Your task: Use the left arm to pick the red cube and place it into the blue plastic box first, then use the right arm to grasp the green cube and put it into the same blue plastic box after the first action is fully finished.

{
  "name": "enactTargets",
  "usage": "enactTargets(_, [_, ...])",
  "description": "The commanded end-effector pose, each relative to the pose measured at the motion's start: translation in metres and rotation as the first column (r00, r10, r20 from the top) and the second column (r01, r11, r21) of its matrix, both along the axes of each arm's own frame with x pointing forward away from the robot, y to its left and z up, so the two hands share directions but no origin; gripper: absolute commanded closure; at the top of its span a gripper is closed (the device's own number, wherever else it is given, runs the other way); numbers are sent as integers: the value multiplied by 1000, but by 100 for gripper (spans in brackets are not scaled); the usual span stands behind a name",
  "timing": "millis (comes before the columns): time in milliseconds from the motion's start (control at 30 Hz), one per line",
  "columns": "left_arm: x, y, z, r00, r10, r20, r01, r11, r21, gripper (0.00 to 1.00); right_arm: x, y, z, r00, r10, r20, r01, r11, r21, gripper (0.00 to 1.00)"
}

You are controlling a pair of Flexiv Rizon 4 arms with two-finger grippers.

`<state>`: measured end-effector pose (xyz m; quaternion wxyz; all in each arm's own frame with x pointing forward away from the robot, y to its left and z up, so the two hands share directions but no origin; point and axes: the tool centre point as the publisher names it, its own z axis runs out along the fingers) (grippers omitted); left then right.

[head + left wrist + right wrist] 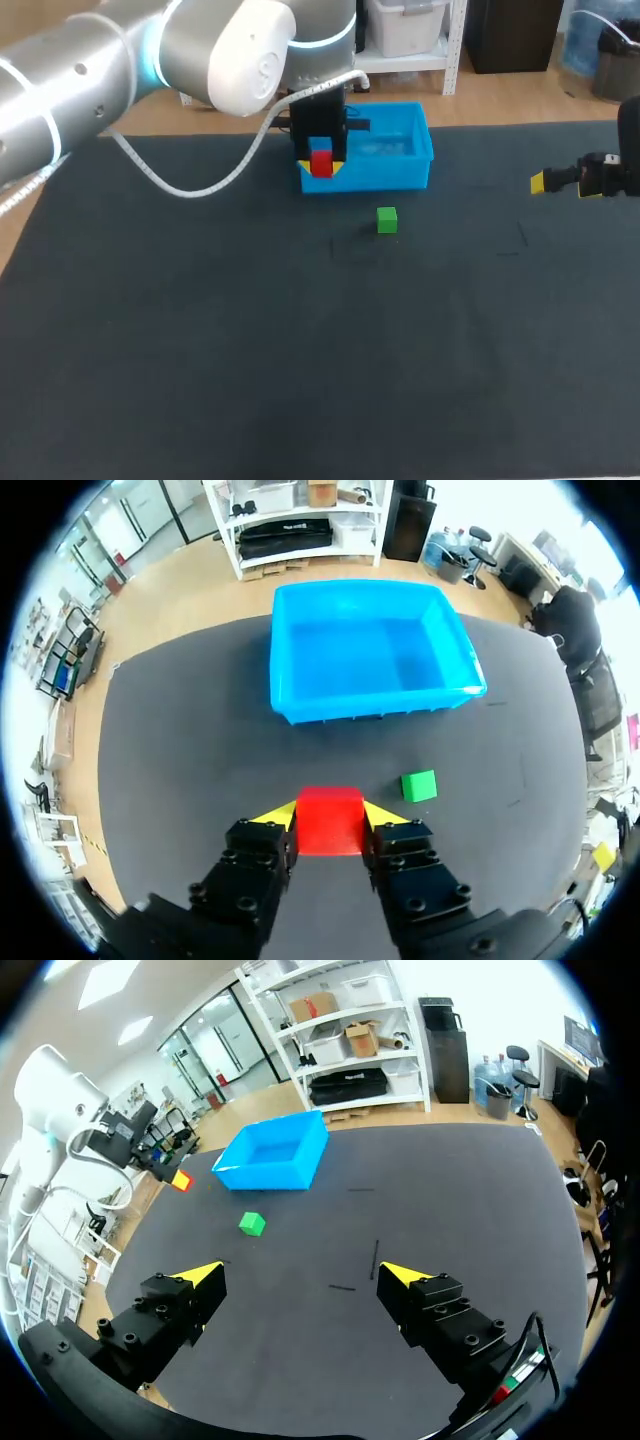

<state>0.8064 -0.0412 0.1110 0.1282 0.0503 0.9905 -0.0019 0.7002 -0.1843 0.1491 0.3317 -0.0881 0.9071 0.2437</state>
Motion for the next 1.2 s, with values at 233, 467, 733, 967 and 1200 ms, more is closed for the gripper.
enactTargets(233, [-11, 7, 6, 999, 4, 43, -2, 999, -38, 100, 0, -1, 0, 1000, 2, -1, -2, 1000, 0, 0])
enactTargets(467, [-13, 11, 15, 990, -38, 132, 51, 994, -96, 100, 0, -1, 0, 1000, 2, -1, -2, 1000, 0, 0])
enactTargets(733, [-12, 17, 25, 964, -101, 244, 145, 975, -169, 100, 0, -1, 0, 1000, 2, -1, -2, 1000, 0, 0])
enactTargets(967, [-12, 21, 29, 932, -121, 341, 205, 953, -225, 100, 0, -1, 0, 1000, 2, -1, -2, 1000, 0, 0])
enactTargets(1200, [-12, 23, 32, 910, -135, 393, 245, 938, -245, 100, 0, -1, 0, 1000, 2, -1, -2, 1000, 0, 0])
